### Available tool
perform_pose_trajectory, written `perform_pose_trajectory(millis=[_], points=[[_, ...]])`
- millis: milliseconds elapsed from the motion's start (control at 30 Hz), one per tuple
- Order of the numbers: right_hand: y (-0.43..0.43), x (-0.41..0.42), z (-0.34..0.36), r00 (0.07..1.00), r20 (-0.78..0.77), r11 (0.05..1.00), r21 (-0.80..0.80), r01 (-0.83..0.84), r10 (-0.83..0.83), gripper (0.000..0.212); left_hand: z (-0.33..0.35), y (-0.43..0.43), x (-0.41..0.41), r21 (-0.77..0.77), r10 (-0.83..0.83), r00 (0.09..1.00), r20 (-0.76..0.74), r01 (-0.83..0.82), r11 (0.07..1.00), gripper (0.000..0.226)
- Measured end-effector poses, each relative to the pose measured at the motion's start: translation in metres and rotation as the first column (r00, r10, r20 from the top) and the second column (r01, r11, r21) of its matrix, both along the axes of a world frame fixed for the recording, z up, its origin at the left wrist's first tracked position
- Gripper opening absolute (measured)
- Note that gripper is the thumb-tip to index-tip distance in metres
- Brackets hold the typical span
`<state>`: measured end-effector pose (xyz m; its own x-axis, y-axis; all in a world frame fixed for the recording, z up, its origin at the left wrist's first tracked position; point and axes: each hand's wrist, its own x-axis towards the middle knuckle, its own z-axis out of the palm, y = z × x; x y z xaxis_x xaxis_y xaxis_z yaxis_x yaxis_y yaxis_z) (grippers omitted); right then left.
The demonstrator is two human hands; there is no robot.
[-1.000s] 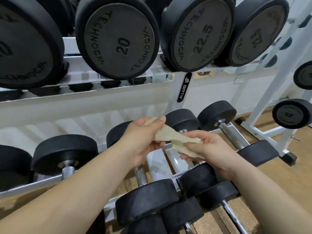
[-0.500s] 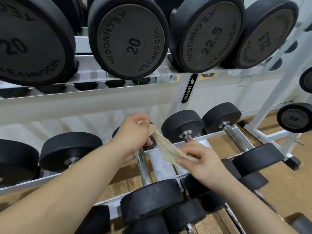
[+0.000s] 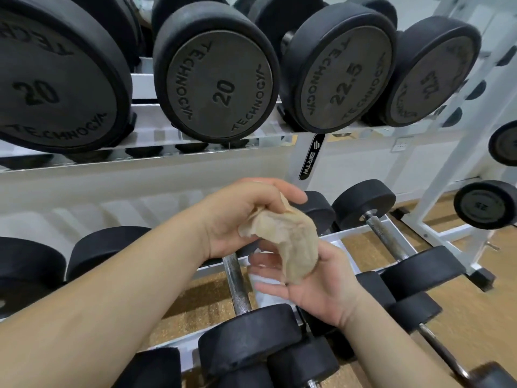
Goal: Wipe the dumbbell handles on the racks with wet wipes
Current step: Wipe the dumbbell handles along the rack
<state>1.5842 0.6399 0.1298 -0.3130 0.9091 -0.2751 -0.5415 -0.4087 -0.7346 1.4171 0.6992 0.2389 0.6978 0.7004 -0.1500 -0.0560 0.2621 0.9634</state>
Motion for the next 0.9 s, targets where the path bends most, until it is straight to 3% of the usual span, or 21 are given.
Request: perform_pose_trajectory(millis=[133,267,433,600,700,767,900], points=[[-0.015,-0.003,-0.004,0.99,-0.078,0.993,0.008,0.116,-0.115,0.048,-0.014,0.007,-0.014,0.035,0.103,0.993,-0.065,-0.101,0.994,0.033],[-0.019,0.0,-0.012,0.954,0.044,0.954,-0.041,0.297,-0.295,0.056,-0.031,0.018,-0.029,0.04,0.205,0.965,-0.166,-0.201,0.979,0.025],[-0.016,-0.007,-0.006,0.912,0.097,0.904,-0.127,0.408,-0.398,0.044,-0.05,0.021,-0.027,0.308,0.387,0.863,-0.326,-0.291,0.906,0.02],[-0.013,-0.015,-0.001,0.911,0.251,0.912,-0.168,0.374,-0.327,0.044,-0.065,0.017,-0.011,0.615,0.441,0.796,-0.414,-0.113,0.781,0.02],[-0.014,-0.019,0.007,0.911,0.209,0.914,-0.123,0.386,-0.356,0.043,-0.07,-0.007,0.005,0.717,0.377,0.836,-0.4,0.028,0.697,0.027],[-0.014,-0.02,0.009,0.912,0.156,0.916,-0.081,0.394,-0.378,0.05,-0.069,-0.024,0.012,0.707,0.255,0.876,-0.409,0.127,0.696,0.031],[-0.017,-0.011,0.005,0.931,0.102,0.93,-0.085,0.358,-0.349,0.078,-0.074,-0.024,0.013,0.614,0.16,0.806,-0.57,0.289,0.734,0.086]])
